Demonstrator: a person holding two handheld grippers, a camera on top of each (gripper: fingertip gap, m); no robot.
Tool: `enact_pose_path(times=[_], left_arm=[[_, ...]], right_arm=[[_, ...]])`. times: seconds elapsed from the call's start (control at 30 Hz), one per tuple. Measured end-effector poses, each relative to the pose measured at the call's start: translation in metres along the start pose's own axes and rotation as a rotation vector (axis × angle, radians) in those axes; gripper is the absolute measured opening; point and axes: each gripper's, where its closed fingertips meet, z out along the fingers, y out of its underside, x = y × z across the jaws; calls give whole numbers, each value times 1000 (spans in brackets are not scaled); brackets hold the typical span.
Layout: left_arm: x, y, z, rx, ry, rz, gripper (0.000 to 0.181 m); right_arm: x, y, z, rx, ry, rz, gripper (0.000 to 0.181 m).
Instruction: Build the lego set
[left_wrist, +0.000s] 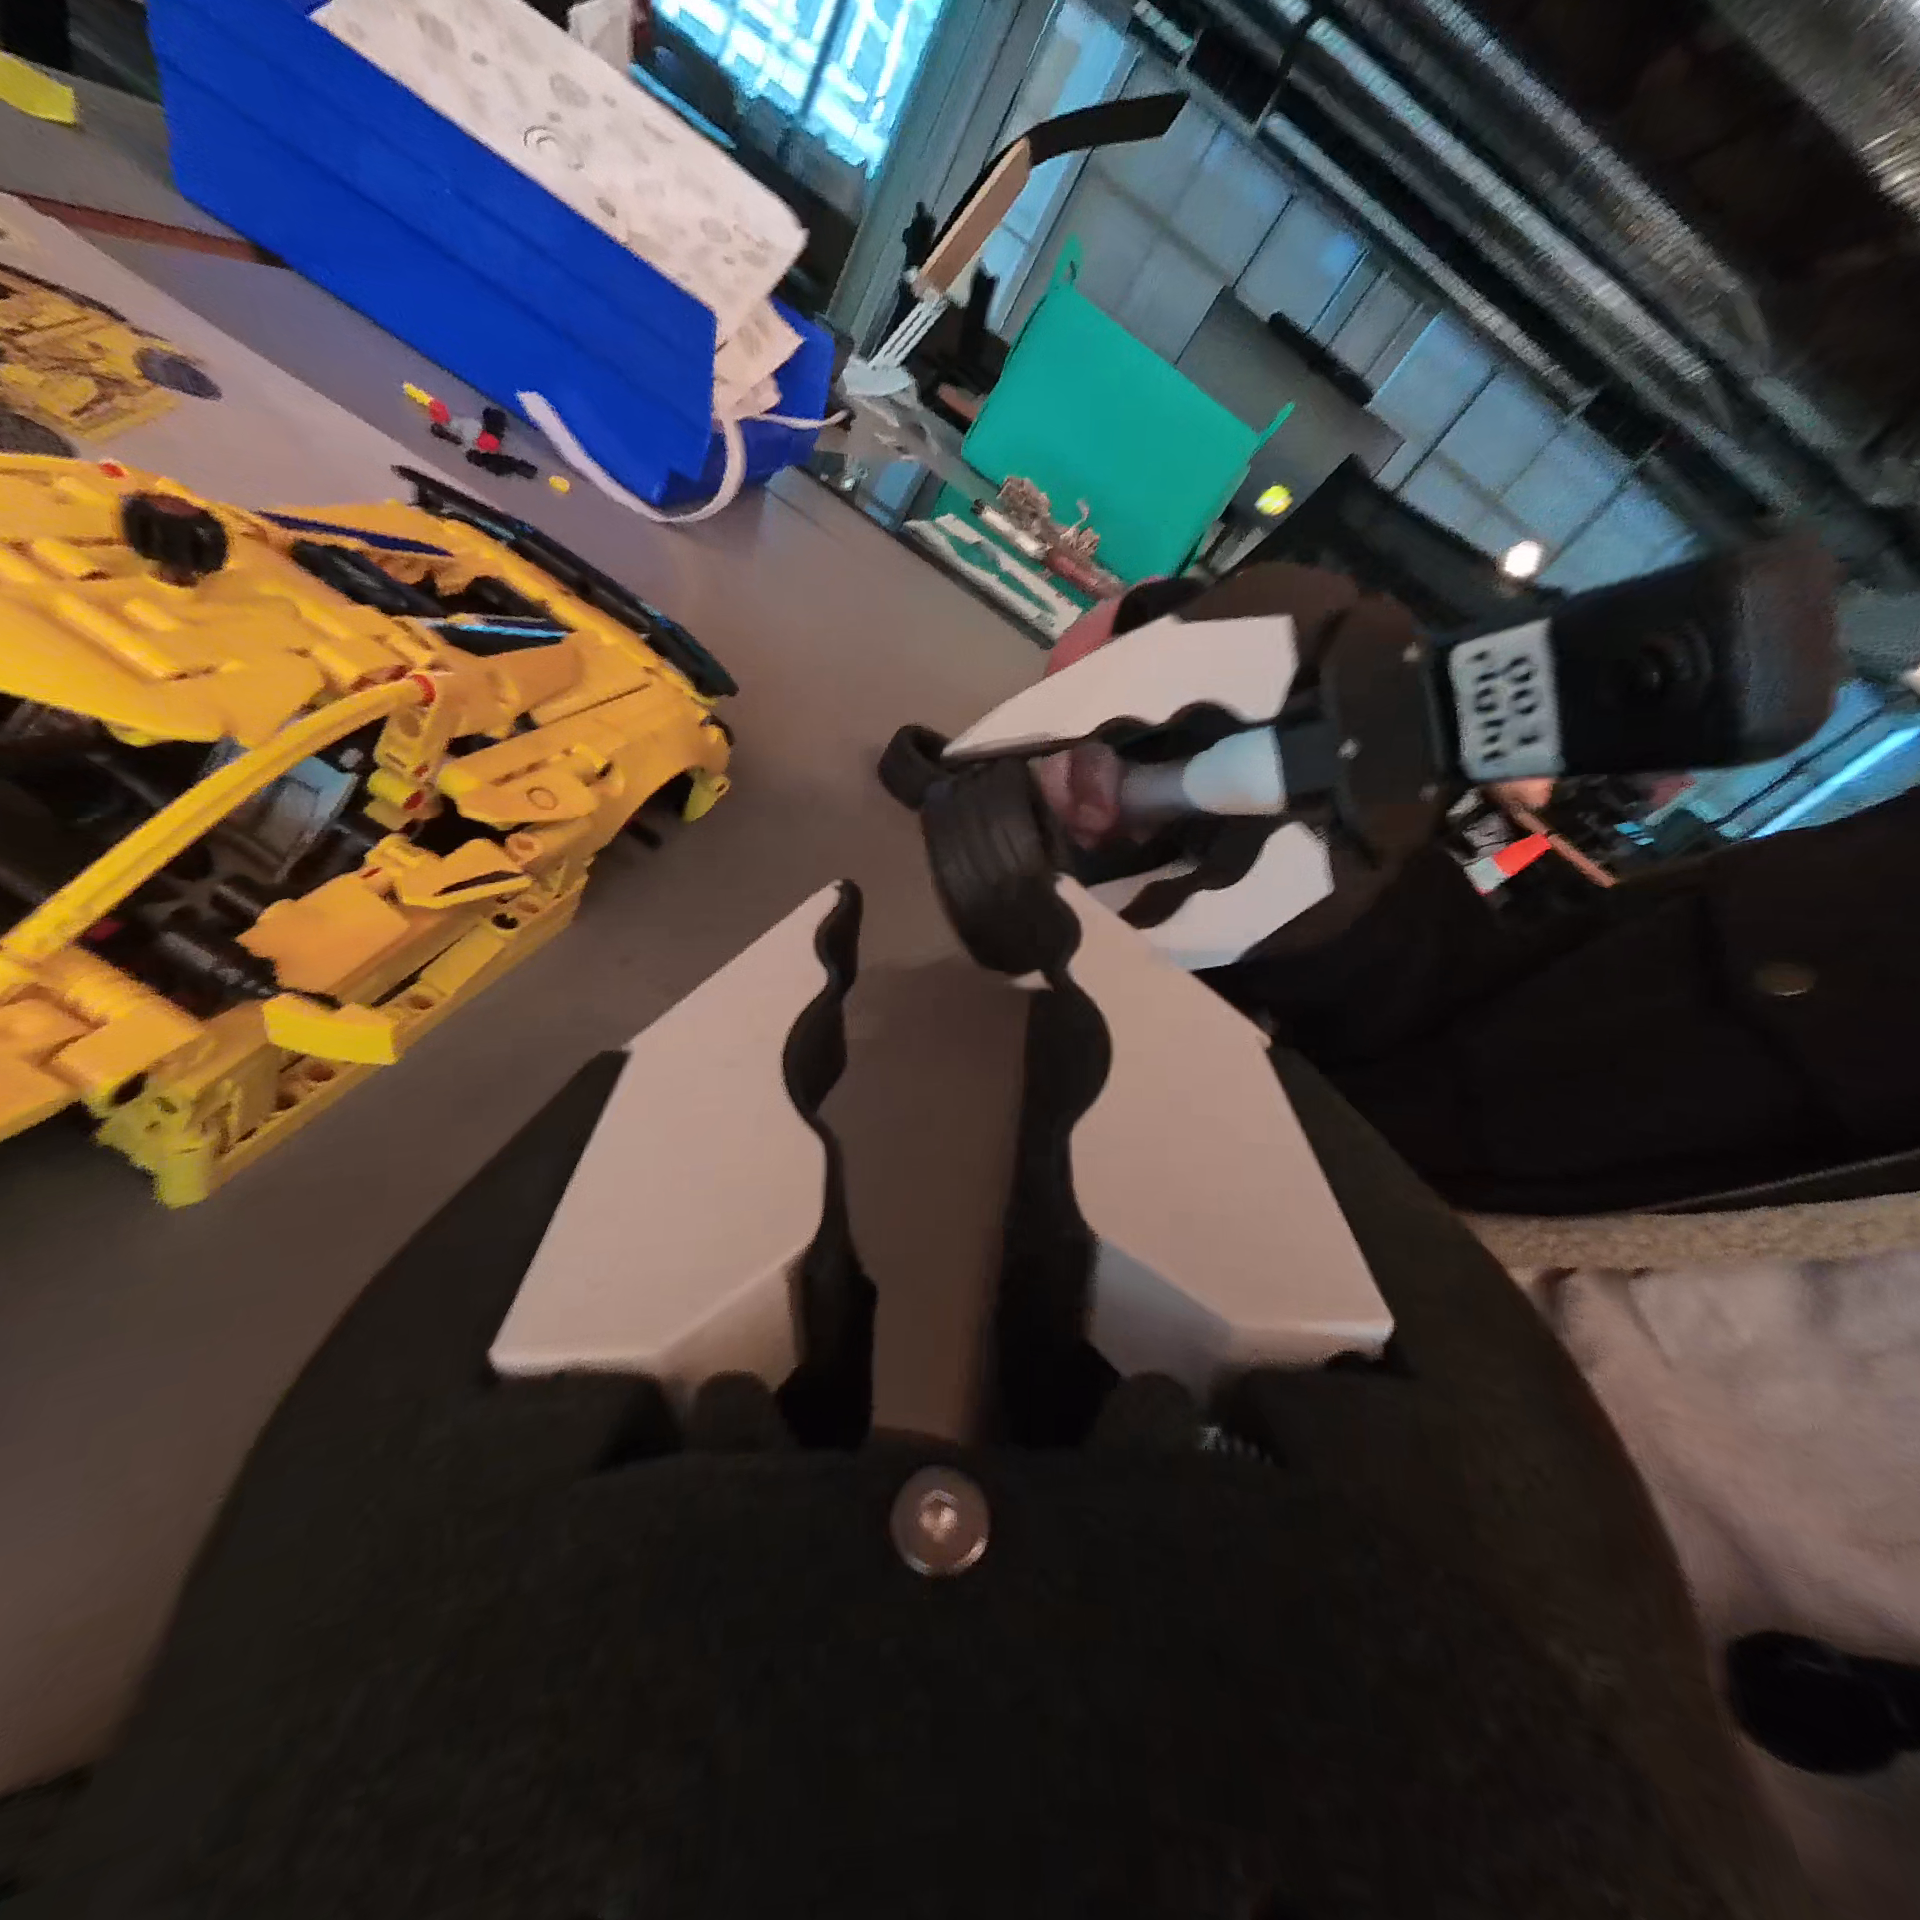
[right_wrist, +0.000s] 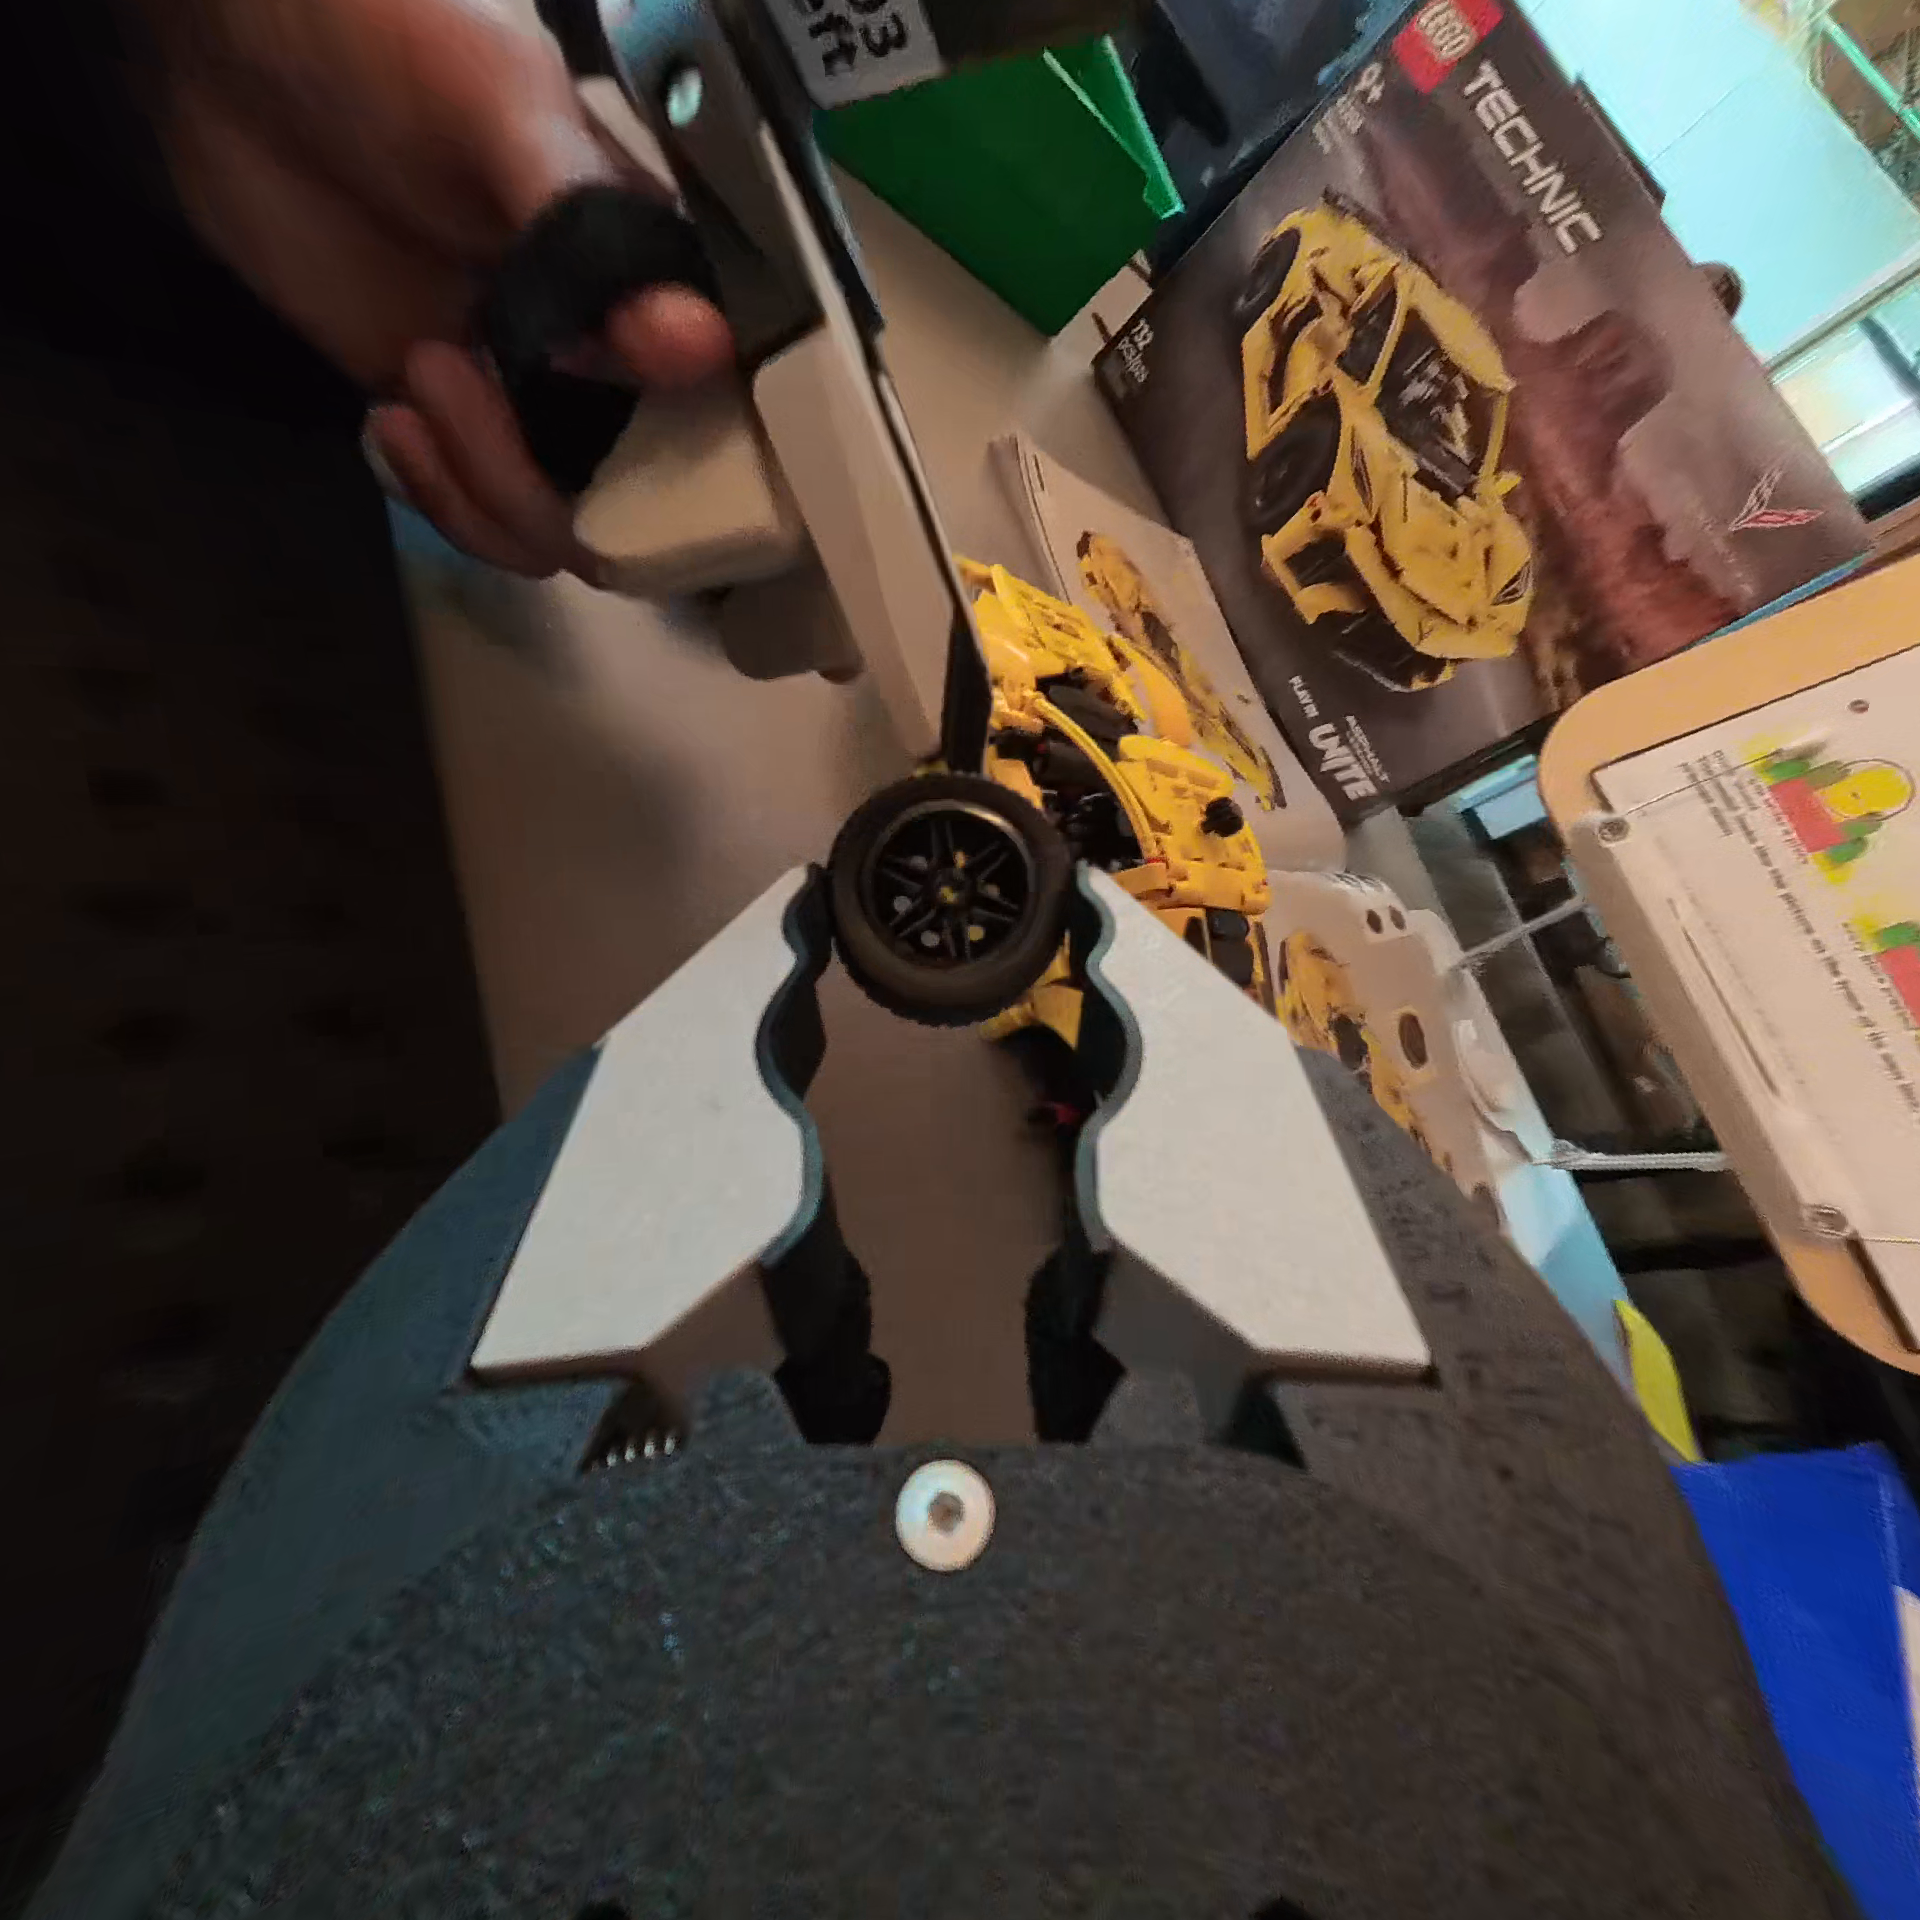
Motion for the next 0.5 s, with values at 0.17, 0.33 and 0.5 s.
enact_pose_path(times=[0.17,0.33,0.5], left_arm=[[12,5,7,-42,77,-33,41],[11,11,11,-89,57,-21,26],[-1,1,1,-15,28,-99,24]], right_arm=[[-6,-4,5,0,11,-54,46],[-11,-13,2,55,-23,81,45],[18,-6,-12,170,-12,526,37]])
